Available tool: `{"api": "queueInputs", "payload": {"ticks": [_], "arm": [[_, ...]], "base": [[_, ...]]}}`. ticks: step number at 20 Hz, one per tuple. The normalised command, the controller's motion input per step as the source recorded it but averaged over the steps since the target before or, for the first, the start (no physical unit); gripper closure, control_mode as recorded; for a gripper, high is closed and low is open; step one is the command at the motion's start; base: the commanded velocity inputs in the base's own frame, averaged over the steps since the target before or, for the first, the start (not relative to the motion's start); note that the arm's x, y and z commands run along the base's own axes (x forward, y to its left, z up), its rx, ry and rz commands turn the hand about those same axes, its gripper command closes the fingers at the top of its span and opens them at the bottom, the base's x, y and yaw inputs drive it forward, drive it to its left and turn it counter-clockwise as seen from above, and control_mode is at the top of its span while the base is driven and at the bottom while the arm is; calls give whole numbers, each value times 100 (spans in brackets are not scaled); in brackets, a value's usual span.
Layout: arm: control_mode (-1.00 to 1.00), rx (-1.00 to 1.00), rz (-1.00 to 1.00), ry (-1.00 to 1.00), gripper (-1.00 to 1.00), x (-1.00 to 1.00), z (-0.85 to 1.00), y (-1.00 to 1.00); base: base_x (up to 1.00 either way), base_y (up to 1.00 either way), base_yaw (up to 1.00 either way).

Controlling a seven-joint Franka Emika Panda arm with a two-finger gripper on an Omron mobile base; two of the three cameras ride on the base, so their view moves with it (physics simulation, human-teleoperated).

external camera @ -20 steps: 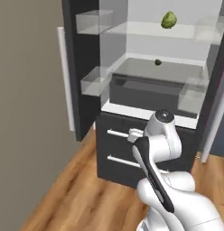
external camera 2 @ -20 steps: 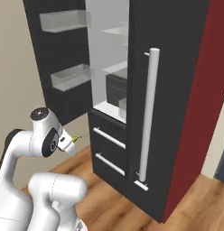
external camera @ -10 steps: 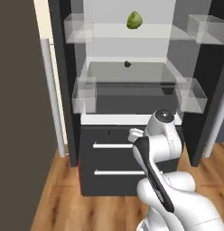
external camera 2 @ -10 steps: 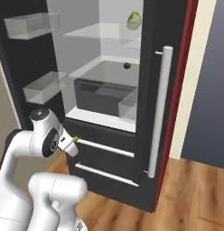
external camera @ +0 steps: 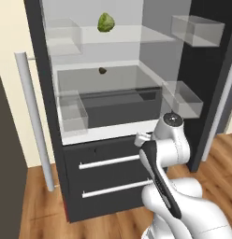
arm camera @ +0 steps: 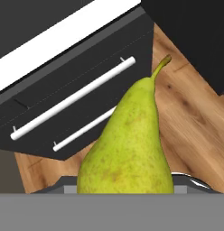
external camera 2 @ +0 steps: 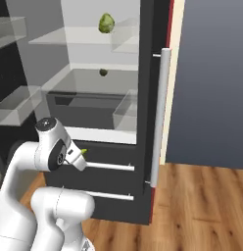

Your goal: Place the pear in the correct fridge rack based on whether it is a fruit or vegetable. Finally, close the fridge door.

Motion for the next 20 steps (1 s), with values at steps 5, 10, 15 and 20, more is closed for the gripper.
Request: {"api": "queueInputs", "payload": {"ticks": [5, 10, 15, 20], "arm": [[100, 0, 0, 0, 100, 0, 0, 0], [100, 0, 0, 0, 100, 0, 0, 0], [100, 0, 0, 0, 100, 0, 0, 0], [100, 0, 0, 0, 100, 0, 0, 0]], "base": [[56, 38, -20], [75, 5, 0], [83, 7, 2], [58, 7, 3]]}}
